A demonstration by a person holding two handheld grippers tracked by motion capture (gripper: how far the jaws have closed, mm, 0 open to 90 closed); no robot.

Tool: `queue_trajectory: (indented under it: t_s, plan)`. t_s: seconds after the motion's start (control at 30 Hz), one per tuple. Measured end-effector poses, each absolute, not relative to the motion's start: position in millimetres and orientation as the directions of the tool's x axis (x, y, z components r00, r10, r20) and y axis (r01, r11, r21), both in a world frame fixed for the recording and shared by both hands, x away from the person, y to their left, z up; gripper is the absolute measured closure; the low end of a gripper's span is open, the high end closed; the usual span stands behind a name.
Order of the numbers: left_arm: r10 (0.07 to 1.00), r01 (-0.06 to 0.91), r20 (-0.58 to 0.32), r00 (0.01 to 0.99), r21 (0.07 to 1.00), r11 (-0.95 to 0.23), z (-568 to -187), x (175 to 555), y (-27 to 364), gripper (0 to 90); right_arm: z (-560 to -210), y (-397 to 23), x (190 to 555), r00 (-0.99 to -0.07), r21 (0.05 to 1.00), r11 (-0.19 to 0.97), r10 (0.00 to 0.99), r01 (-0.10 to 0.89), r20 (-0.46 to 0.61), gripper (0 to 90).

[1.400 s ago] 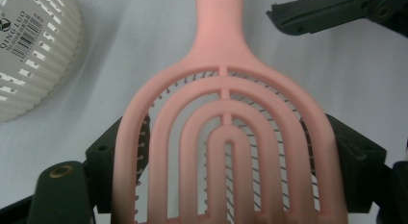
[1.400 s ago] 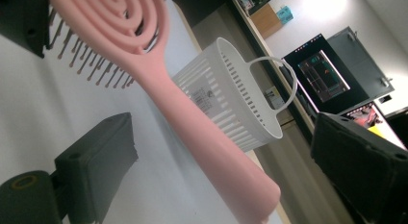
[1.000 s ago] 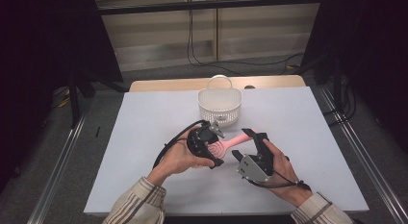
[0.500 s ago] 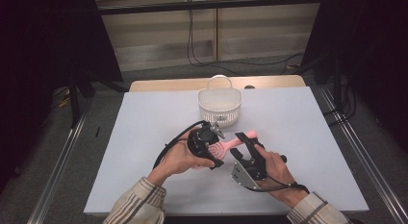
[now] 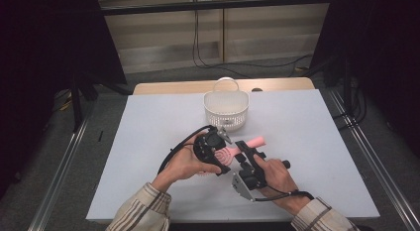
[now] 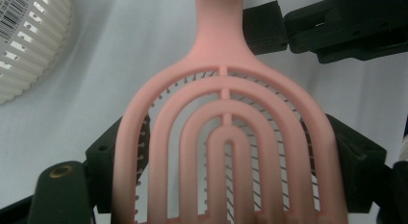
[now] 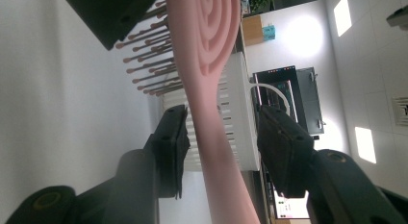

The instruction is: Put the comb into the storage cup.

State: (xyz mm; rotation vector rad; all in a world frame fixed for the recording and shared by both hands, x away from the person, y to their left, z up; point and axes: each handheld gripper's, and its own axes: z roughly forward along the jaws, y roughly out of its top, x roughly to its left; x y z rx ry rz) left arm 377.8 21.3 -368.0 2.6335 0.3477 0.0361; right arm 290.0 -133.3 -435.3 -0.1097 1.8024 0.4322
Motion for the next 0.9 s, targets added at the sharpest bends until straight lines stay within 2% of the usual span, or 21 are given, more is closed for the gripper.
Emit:
queue_trajectory:
  t_s: [0.3, 0.47, 0.9]
  plan:
    - [0.252, 0.243, -0.044, 0.967, 0.467, -0.85, -369, 379, 21, 20.1, -439, -127, 288, -0.247, 0.198, 0.93, 0.123, -0.31, -0.961, 67.0]
    - [0.256, 0.247, -0.046, 0.966, 0.469, -0.848, -368, 379, 22, 20.1, -441, -125, 288, -0.237, 0.196, 0.929, 0.124, -0.314, -0.964, 70.6]
    - [0.254, 0.245, -0.046, 0.966, 0.465, -0.851, -368, 379, 22, 20.0, -444, -122, 290, -0.227, 0.188, 0.928, 0.118, -0.32, -0.967, 73.8]
